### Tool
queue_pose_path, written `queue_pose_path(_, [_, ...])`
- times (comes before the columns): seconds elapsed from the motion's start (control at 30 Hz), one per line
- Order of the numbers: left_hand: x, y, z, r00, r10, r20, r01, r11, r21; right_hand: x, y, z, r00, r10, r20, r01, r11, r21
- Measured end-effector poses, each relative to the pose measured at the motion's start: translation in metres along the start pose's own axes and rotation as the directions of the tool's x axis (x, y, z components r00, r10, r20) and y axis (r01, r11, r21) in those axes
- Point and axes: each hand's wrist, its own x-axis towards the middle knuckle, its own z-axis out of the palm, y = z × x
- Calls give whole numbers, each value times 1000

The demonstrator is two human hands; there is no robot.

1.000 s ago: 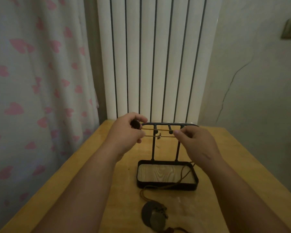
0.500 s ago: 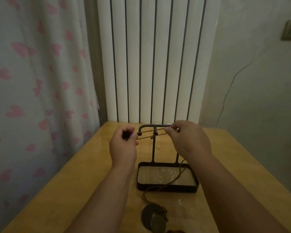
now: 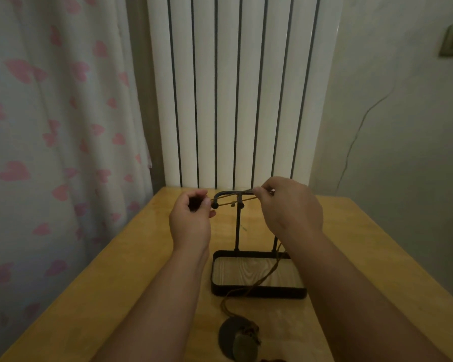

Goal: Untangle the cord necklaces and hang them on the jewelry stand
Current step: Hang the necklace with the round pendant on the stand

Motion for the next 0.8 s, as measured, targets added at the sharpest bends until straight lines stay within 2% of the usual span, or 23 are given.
queue_pose_path(0.13, [0, -3, -1, 998, -57, -16, 57, 998, 24, 11, -3, -1, 1000, -13, -3, 13, 1000, -11])
queue_pose_path(0.17, [-1, -3, -3, 1000, -11, -20, 12, 998, 55, 14, -4, -1, 1000, -16, 10, 16, 1000, -13])
queue_pose_path(0.23, [-5, -1, -3, 986, 156, 57, -163, 971, 174, 20, -5, 0, 999, -24, 27, 24, 1000, -18])
queue_pose_path(0.33, [-8, 1, 0, 931, 300, 209, -357, 866, 351, 26, -6, 3, 999, -24, 46, 25, 999, -29])
queue_pose_path(0.47, [-4, -2, 0, 915, 323, 241, -401, 791, 462, 34, -3, 1, 999, -14, 47, 15, 1000, -14])
queue_pose_path(0.6, [-3, -5, -2, 888, 388, 246, -459, 743, 487, 41, 7, -8, 998, -3, 55, 4, 1000, -25])
queue_pose_path(0.73, [-2, -3, -1, 884, 391, 258, -468, 728, 501, 47, 24, -14, 993, 31, 118, -24, 998, -65])
queue_pose_path(0.8, [-2, -3, -2, 872, 406, 273, -489, 710, 506, 47, 37, -17, 990, 37, 137, -34, 999, -18])
